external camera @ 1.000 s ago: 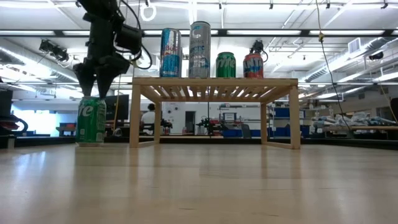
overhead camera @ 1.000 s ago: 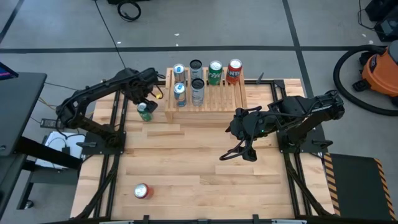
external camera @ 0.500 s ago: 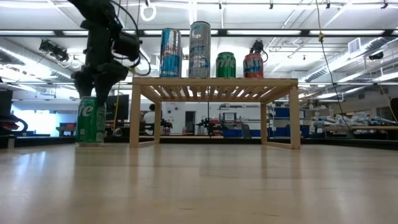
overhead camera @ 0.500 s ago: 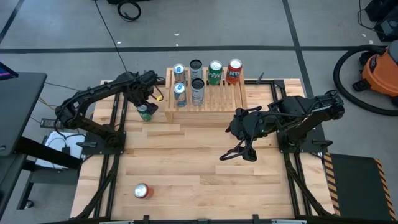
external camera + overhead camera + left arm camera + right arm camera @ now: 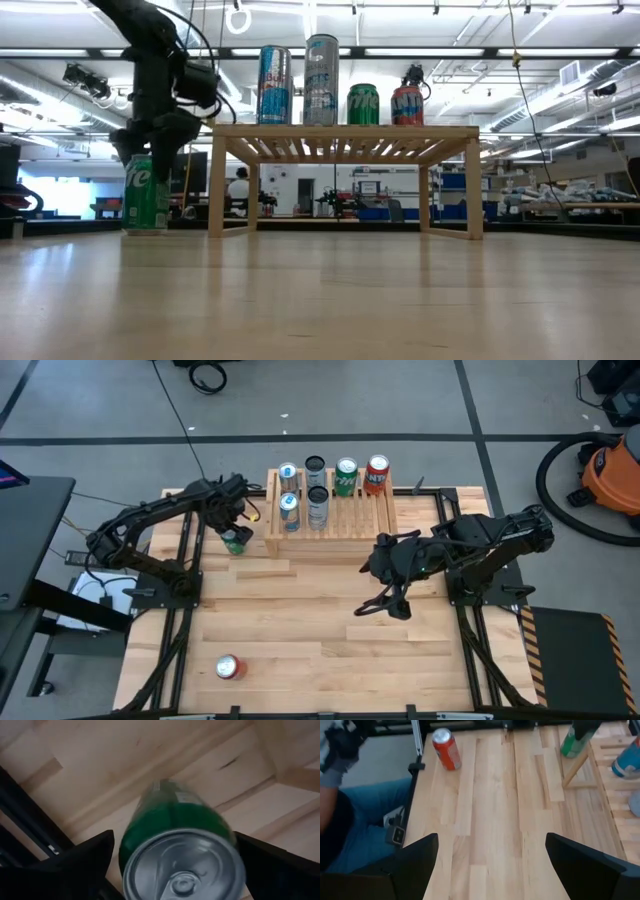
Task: Place canned beverage on shelf
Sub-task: Put the green soda can aligned with the other green soda can on the shelf
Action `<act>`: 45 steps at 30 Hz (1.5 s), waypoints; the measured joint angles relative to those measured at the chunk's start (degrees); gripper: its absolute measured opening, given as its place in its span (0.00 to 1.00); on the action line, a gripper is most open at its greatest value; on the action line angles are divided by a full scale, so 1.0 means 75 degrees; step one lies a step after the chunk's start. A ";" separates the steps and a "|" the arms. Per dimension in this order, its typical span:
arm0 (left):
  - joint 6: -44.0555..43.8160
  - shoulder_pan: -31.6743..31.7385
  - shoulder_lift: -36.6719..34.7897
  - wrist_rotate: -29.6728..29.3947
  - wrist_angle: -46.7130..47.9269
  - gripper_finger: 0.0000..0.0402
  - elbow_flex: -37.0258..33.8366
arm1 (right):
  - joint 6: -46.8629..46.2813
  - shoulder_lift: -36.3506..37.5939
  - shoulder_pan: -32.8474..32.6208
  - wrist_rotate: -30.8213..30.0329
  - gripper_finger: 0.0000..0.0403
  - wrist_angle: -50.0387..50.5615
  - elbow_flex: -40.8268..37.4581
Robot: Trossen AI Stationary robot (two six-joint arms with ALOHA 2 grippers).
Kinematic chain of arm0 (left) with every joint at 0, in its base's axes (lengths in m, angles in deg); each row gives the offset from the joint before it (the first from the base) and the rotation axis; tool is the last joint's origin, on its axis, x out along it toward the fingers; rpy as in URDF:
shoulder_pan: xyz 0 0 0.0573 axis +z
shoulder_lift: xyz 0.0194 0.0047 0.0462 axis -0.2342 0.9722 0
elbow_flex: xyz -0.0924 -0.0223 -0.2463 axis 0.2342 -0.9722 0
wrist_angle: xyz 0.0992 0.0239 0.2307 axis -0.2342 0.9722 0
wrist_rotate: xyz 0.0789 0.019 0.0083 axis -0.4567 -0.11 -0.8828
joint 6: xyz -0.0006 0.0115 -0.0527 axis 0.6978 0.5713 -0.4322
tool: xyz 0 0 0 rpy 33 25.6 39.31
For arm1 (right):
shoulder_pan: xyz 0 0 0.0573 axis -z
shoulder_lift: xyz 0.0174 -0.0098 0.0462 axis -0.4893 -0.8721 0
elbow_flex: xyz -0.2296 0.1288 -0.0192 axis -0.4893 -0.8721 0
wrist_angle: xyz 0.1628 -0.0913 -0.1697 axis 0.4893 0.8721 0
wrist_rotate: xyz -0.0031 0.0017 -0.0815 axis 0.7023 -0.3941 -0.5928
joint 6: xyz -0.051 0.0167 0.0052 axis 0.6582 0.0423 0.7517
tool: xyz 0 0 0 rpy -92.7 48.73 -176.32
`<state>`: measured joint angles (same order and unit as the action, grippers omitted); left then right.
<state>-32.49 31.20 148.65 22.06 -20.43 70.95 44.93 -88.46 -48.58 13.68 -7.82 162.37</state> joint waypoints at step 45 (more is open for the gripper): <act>0.0589 0.0354 0.0000 0.0330 0.0382 0.79 -0.0058 | -0.0003 0.0003 0.0000 -0.0002 0.94 -0.4848 0.0003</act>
<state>-28.08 33.85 148.65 24.53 -17.56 70.52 44.91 -88.44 -48.58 13.66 -44.18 162.39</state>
